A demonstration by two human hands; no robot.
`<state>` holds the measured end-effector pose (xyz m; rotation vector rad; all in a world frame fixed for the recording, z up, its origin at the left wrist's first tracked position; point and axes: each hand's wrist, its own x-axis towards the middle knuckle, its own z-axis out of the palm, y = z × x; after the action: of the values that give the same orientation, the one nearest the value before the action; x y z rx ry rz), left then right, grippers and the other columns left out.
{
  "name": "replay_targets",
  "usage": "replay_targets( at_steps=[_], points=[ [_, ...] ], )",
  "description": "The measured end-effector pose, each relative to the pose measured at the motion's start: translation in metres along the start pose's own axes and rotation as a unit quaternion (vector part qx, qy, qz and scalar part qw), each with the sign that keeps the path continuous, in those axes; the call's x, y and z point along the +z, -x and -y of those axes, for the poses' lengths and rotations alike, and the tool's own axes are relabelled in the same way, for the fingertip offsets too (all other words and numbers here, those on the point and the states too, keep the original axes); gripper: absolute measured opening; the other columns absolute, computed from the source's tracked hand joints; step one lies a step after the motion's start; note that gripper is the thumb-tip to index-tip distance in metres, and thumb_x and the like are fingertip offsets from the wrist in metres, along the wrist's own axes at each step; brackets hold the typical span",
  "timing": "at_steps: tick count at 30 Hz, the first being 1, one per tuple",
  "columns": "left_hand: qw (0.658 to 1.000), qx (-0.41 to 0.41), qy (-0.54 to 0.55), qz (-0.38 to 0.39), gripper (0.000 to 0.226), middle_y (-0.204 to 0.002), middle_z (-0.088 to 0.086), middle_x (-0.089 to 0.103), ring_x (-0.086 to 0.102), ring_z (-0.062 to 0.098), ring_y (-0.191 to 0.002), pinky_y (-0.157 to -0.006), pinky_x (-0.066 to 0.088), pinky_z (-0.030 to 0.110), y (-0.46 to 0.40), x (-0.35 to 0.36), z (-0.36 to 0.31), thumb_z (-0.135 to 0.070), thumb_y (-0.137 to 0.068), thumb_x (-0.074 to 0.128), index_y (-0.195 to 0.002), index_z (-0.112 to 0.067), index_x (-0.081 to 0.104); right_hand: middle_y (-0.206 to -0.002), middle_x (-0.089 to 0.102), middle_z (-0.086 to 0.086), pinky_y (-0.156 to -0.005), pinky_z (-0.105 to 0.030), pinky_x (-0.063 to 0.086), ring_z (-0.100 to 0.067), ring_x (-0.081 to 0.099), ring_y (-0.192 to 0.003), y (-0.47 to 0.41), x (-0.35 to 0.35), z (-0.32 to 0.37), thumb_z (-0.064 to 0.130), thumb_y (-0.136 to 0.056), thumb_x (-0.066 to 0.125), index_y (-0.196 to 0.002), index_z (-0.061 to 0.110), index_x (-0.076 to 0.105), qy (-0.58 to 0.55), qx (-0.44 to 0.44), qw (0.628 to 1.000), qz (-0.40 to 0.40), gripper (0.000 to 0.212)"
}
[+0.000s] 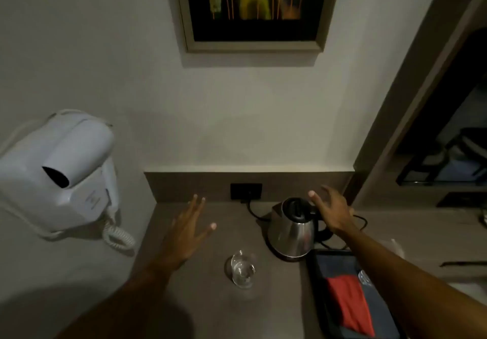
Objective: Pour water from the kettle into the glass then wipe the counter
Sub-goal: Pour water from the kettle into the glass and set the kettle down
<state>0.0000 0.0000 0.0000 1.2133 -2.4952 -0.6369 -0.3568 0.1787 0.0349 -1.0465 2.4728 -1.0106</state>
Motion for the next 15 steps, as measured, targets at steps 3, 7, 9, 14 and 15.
replay_targets(
  at_steps=[3,7,9,14,15],
  points=[
    [0.998,-0.033,-0.025,0.041,0.091,-0.164,-0.01,0.003,0.018,0.023,-0.149,-0.113,0.025,0.055,0.01,0.027,0.016,-0.089,-0.074,0.022,-0.151,-0.042,0.008,-0.145,0.048,-0.016,-0.112,-0.053,0.033,-0.033,0.042,-0.133,-0.005,0.008,-0.014,0.066,-0.089,0.049,-0.139,0.017,0.049,-0.025,0.019,0.999,0.001,0.07],
    [0.998,-0.032,0.009,0.056,0.091,-0.162,0.002,0.022,0.029,0.025,-0.146,-0.115,0.026,0.039,0.03,0.053,0.028,-0.081,-0.077,0.035,-0.15,-0.028,0.027,-0.125,0.061,-0.014,-0.098,-0.043,0.045,-0.031,0.058,-0.116,-0.006,0.017,-0.027,0.051,-0.095,0.051,-0.124,0.009,0.06,-0.101,0.042,0.994,0.013,0.051],
    [0.996,-0.04,0.022,0.072,0.095,-0.161,0.006,0.023,0.028,0.025,-0.146,-0.118,0.022,0.037,0.034,0.058,0.026,-0.082,-0.075,0.035,-0.149,-0.023,0.031,-0.107,0.068,-0.012,-0.086,-0.04,0.051,-0.03,0.065,-0.101,-0.007,0.021,-0.032,0.045,-0.096,0.051,-0.107,0.011,0.066,-0.117,0.046,0.992,0.018,0.039],
    [0.991,0.018,0.004,0.132,0.088,-0.161,0.005,0.023,0.029,0.022,-0.145,-0.115,0.013,0.022,0.049,0.079,0.029,-0.06,-0.079,0.065,-0.149,-0.02,0.031,-0.09,0.072,-0.015,-0.07,-0.038,0.055,-0.029,0.069,-0.079,-0.009,0.032,-0.046,0.041,-0.097,0.053,-0.094,0.009,0.067,-0.127,0.056,0.99,0.0,0.035],
    [0.989,0.02,0.022,0.148,0.092,-0.162,0.004,0.02,0.025,0.021,-0.147,-0.117,0.014,0.024,0.051,0.085,0.03,-0.06,-0.077,0.068,-0.15,-0.02,0.029,-0.09,0.072,-0.015,-0.071,-0.04,0.057,-0.03,0.07,-0.078,-0.01,0.033,-0.049,0.041,-0.097,0.053,-0.095,0.009,0.067,-0.136,0.061,0.989,-0.007,0.035]
  ],
)
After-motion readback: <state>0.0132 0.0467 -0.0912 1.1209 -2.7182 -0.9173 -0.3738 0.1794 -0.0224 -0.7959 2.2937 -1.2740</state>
